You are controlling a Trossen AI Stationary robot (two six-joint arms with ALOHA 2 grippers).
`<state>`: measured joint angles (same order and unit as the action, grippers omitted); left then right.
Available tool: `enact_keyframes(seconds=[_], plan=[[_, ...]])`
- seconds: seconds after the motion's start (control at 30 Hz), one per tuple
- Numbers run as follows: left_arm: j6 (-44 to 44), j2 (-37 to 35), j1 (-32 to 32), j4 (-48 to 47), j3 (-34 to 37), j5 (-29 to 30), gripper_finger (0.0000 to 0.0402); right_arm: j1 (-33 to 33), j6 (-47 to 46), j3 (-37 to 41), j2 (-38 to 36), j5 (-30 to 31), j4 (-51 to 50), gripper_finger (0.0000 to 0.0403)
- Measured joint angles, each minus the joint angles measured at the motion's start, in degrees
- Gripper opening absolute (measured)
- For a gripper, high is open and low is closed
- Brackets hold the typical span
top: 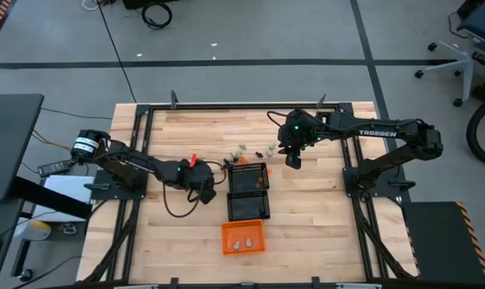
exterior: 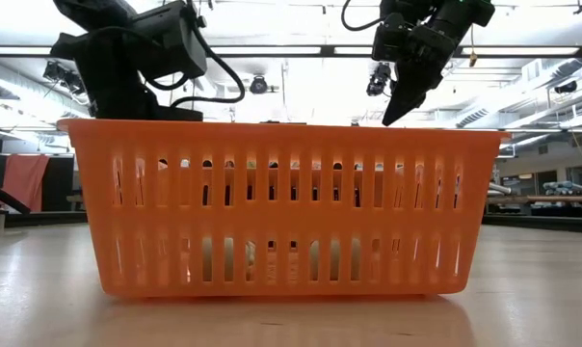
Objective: Sort Halloween decoration
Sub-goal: Put the orange pumpkin toy into the top black bin
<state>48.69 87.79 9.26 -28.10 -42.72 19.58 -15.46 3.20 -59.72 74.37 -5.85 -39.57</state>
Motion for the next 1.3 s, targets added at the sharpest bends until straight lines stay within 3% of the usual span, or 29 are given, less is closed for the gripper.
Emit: enact_keyframes(seconds=[0.57,1.0,1.17,1.3], plan=[[-0.94,0.00,-0.59,2.17,0.00,-3.47,0.0151,0.02,1.49,0.00,0.00,-0.02,0.02,0.0117],[-12.86,-5.37,-7.26,1.74,0.09,-9.65,0.0151,0.01,1.50,0.00,-0.02,-0.25,-0.48,0.0117],[-11.98,-9.07,-10.99,6.32,5.95,-15.44,0.0150,-0.03,1.29,0.00,-0.02,0.04,-0.39,0.0117],[-9.51,-11.93,-11.85,12.23,9.95,-16.25,0.0150,-0.09,0.88,0.00,-0.02,0.23,-0.42,0.0117]])
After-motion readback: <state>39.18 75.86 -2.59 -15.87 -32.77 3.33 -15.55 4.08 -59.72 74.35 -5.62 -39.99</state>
